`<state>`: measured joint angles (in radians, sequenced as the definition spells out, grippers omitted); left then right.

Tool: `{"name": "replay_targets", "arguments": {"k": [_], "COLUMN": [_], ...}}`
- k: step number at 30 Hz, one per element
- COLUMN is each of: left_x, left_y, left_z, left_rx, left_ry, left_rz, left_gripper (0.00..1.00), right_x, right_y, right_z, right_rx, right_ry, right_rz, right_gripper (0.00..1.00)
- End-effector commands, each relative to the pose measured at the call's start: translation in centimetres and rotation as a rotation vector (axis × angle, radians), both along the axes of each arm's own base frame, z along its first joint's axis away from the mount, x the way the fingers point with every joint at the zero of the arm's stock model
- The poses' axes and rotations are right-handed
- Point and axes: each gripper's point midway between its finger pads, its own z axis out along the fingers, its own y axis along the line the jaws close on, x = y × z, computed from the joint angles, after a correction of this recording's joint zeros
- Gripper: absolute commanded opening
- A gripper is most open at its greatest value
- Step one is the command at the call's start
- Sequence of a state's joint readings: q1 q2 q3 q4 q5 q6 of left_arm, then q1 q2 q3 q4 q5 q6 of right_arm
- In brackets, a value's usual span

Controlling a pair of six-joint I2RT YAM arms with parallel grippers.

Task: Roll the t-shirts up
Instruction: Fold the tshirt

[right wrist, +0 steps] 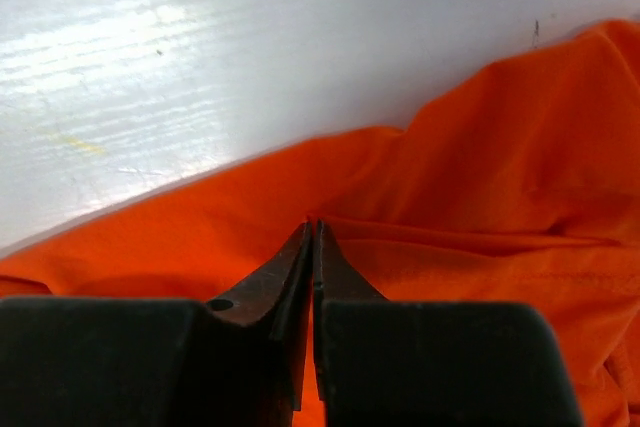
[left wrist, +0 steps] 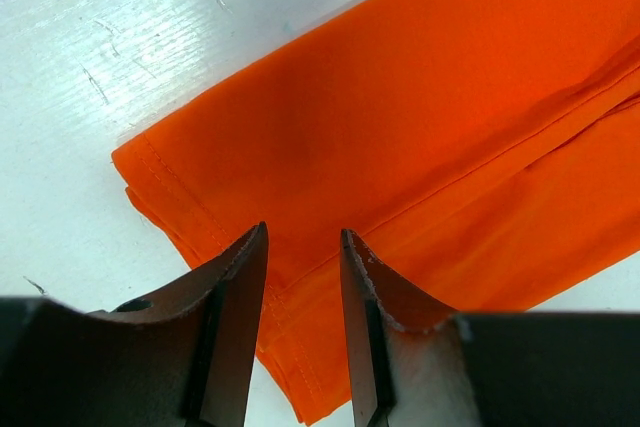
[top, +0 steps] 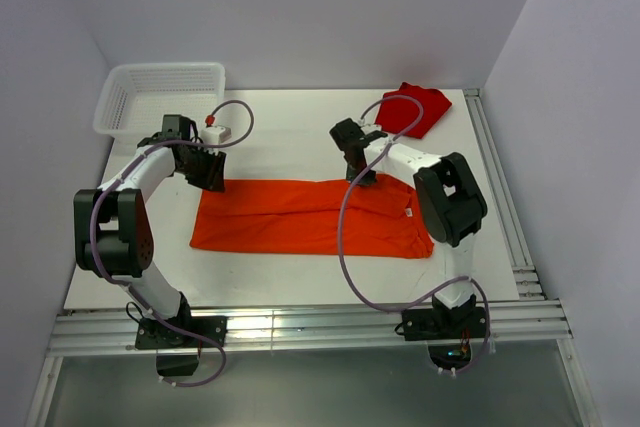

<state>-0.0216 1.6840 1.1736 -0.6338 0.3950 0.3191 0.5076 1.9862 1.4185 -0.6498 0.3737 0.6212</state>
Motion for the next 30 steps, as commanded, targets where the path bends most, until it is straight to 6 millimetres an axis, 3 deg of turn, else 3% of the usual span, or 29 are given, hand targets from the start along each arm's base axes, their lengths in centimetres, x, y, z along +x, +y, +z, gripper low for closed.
{"name": "replay_targets", "arguments": {"k": [1,5,13,30], "left_x": [0.2,0.1,-0.1,-0.9], "left_y": [-0.2,-0.2,-0.2,-0.1], "left_z": [0.7,0.5,0.0,-0.5], "left_rx": [-0.005,-0.003,0.002,0.017], "left_ry": [-0.023,-0.022,-0.010,0.000], "left_rz": [-0.010,-0.012,-0.019,-0.036], "left_gripper": [0.40,0.41,0.40,0.40], "right_x": [0.1,-1.1,-3.5,-10.3], "right_y": [-0.4,-0.8,-0.3,1.7], "right_z": [2.7,3.2,4.5,2.7], "right_rx": [0.030,0.047,0.077,0.141], "right_ry": [-0.072,-0.086,-0.129,-0.126], "right_rz": [-0.023,-0.038,-0.052,-0.071], "right_gripper": [0.06,0.01,0.00,0.00]}}
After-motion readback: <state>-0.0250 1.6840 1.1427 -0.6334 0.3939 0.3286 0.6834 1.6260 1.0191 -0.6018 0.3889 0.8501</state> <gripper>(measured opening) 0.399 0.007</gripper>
